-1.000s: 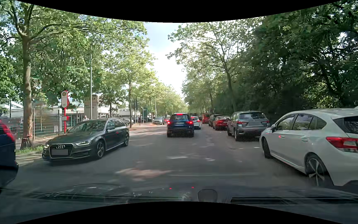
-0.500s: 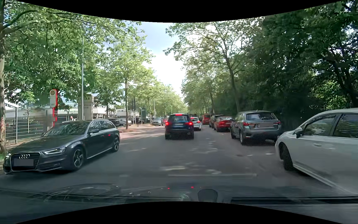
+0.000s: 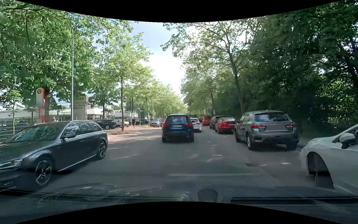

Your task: Follow the waypoints while adhering to traffic rules and regulations

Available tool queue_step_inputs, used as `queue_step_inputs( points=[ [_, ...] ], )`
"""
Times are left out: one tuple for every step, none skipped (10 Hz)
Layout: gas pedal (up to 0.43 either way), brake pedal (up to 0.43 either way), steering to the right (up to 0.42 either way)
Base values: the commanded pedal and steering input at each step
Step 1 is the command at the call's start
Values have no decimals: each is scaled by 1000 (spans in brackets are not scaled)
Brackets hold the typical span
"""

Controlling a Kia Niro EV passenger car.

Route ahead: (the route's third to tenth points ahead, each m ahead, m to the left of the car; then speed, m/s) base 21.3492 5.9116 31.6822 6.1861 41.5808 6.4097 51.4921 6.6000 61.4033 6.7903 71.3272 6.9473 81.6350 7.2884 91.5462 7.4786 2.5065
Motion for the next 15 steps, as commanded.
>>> queue_step_inputs(
  points=[
    [0,0,-1],
    [0,0,-3],
    [0,0,-6],
    [0,0,-9],
    [0,0,-11],
    [0,0,-11],
    [0,0,-11],
    [0,0,-11],
    [0,0,-12],
    [0,0,-12],
    [0,0,-12],
    [0,0,-12],
    [0,0,-16],
    [0,30,-21],
    [0,67,-21]
  ],
)
